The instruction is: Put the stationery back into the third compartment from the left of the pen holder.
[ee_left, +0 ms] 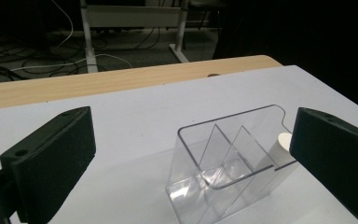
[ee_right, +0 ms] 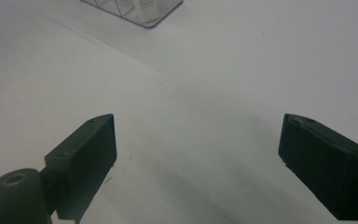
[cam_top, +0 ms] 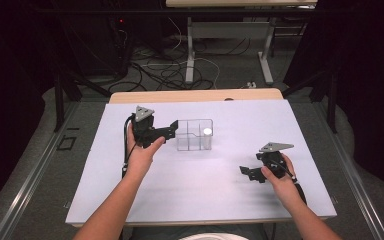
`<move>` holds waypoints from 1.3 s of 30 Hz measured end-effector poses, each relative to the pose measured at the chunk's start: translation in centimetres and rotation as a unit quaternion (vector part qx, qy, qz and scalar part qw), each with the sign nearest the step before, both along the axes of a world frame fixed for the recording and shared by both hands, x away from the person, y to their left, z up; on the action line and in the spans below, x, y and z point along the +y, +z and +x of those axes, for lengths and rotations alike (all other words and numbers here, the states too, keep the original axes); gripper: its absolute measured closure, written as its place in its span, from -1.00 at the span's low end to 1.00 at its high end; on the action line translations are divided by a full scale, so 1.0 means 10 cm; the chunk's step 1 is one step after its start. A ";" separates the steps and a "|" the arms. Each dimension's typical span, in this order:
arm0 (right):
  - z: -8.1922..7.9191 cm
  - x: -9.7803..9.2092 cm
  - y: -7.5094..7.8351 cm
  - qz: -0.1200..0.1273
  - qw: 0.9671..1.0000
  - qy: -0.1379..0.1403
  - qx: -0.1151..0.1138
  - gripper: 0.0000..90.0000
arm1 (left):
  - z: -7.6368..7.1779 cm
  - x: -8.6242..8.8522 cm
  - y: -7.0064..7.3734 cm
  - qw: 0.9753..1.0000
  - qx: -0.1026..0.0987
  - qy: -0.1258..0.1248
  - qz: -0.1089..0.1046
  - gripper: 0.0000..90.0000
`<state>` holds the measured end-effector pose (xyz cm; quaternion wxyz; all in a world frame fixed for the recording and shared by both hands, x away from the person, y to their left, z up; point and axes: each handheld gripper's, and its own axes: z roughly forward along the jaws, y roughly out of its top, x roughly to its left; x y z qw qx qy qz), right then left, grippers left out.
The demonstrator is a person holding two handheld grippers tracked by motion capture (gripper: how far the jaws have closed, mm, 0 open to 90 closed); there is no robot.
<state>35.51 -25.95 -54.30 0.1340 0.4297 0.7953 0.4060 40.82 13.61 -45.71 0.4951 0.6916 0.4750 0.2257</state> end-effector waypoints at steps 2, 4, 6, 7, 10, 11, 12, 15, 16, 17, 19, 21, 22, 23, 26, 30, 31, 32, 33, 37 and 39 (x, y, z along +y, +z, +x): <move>0.00 0.00 0.00 0.000 1.000 0.000 0.001 -0.75 | -0.02 0.06 -0.01 1.000 0.002 -0.002 0.000 -0.99; 0.00 0.00 0.00 -0.001 1.000 0.000 -0.001 -0.75 | -0.04 0.11 -0.03 1.000 0.002 0.002 0.002 -0.99; 0.00 0.00 0.00 0.000 1.000 -0.001 0.001 -0.75 | -0.06 0.16 -0.04 1.000 0.009 0.006 -0.001 -0.99; 0.00 0.00 0.00 0.000 1.000 -0.001 0.000 -0.75 | -0.08 0.19 -0.05 1.000 0.008 0.008 -0.003 -0.99; 0.00 0.00 0.00 0.000 1.000 -0.004 0.002 -0.75 | -0.13 0.28 -0.09 1.000 0.006 0.019 -0.001 -0.99; 0.00 -0.01 -0.01 -0.002 1.000 -0.003 -0.001 -0.75 | -0.15 0.31 -0.10 1.000 0.008 0.022 -0.001 -0.99; 0.00 -0.01 -0.01 -0.002 1.000 -0.003 -0.001 -0.75 | -0.16 0.34 -0.12 1.000 0.008 0.026 0.000 -0.99; 0.00 -0.01 -0.01 0.000 1.000 -0.004 0.002 -0.75 | -0.21 0.43 -0.16 0.999 0.012 0.033 -0.003 -0.99; 0.00 0.00 -0.01 0.000 1.000 -0.004 0.002 -0.75 | -0.22 0.45 -0.17 0.999 0.014 0.034 -0.003 -0.99; 0.00 0.00 0.00 0.000 1.000 -0.004 0.002 -0.75 | -0.23 0.48 -0.19 0.999 0.017 0.036 -0.003 -0.99; 0.00 0.00 0.00 -0.001 1.000 -0.005 0.000 -0.75 | -0.25 0.54 -0.21 0.999 0.017 0.041 -0.002 -0.99; 0.00 -0.01 0.00 -0.001 1.000 -0.004 0.000 -0.75 | -0.27 0.60 -0.22 0.999 0.018 0.046 -0.004 -0.99; 0.00 -0.01 0.00 -0.004 1.000 -0.003 -0.002 -0.75 | -0.28 0.64 -0.23 0.999 0.018 0.049 -0.004 -0.99; 0.01 -0.01 0.00 -0.002 1.000 -0.003 -0.003 -0.75 | -0.29 0.67 -0.24 0.999 0.018 0.051 -0.005 -0.99; 0.00 -0.02 0.01 0.001 1.000 -0.004 -0.001 -0.75 | -0.32 0.77 -0.28 0.998 0.021 0.055 0.003 -0.99; 0.00 -0.02 0.01 0.002 1.000 -0.005 -0.001 -0.75 | -0.36 0.87 -0.36 0.998 0.032 0.058 0.004 -0.99; 0.00 -0.02 0.01 0.003 1.000 -0.005 0.000 -0.75 | -0.36 0.89 -0.38 0.998 0.033 0.061 0.005 -0.99; 0.01 -0.02 0.01 0.002 1.000 -0.004 -0.001 -0.75 | -0.37 0.91 -0.40 0.997 0.035 0.062 0.005 -0.99; 0.01 -0.02 0.01 0.002 1.000 -0.005 -0.001 -0.75 | -0.37 0.93 -0.42 0.997 0.037 0.064 0.006 -0.98; 0.01 -0.03 0.01 0.000 1.000 -0.005 -0.003 -0.75 | -0.40 0.98 -0.47 0.997 0.044 0.069 0.013 -0.98; 0.01 -0.03 0.01 0.002 1.000 -0.006 -0.001 -0.75 | -0.41 1.01 -0.50 0.996 0.048 0.071 0.008 -0.98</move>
